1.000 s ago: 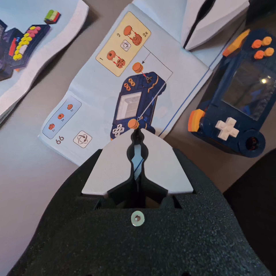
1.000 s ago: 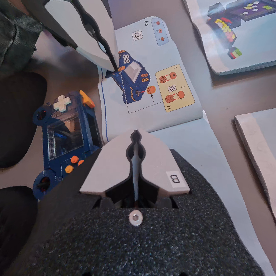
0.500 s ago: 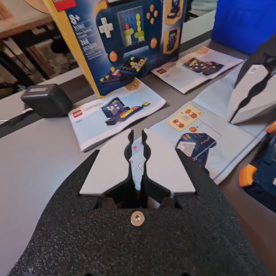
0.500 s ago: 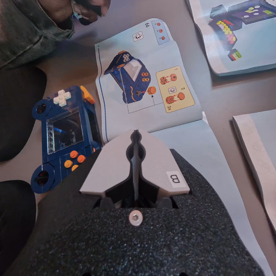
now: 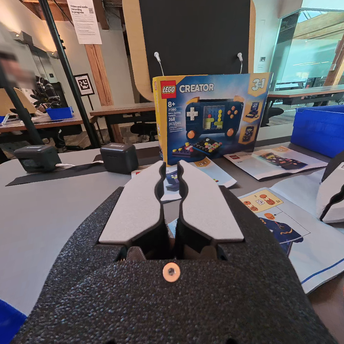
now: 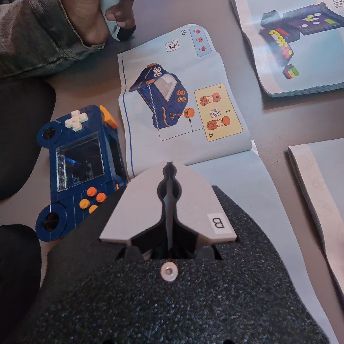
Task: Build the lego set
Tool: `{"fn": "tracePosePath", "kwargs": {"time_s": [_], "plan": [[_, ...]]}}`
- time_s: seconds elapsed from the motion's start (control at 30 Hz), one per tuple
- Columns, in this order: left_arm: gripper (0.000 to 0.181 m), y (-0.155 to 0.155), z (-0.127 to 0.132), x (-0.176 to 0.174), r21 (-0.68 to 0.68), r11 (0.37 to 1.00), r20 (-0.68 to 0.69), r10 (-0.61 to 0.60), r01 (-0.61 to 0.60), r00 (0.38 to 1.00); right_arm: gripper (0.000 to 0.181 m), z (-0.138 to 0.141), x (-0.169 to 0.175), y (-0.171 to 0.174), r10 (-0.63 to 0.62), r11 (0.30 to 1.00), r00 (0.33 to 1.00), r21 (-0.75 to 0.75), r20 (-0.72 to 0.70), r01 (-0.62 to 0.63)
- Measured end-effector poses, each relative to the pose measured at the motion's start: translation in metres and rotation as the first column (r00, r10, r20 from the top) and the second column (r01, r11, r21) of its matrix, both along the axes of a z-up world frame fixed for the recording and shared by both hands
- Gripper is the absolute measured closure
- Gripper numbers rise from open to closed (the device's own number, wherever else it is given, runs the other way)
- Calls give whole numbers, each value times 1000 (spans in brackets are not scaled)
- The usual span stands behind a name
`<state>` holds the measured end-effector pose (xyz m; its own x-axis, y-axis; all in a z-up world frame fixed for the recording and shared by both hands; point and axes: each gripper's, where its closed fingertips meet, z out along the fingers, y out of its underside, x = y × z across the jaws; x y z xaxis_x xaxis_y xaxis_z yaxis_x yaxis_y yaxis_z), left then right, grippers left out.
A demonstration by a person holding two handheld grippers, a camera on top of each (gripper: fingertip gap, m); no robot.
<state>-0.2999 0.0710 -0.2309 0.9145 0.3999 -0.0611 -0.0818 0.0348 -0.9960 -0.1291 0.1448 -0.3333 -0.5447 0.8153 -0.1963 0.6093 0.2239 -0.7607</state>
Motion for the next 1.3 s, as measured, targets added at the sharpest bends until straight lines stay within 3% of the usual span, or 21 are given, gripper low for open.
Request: {"fn": "tracePosePath", "kwargs": {"time_s": [0.67,1.3], "plan": [[172,5,-4,8,-38,998,-31,-41,40,999,181,0,0,0,0,1000,1000,6,-5,0],[173,-3,4,3,25,1000,-40,-3,4,999,181,0,0,0,0,1000,1000,7,-6,0]]}}
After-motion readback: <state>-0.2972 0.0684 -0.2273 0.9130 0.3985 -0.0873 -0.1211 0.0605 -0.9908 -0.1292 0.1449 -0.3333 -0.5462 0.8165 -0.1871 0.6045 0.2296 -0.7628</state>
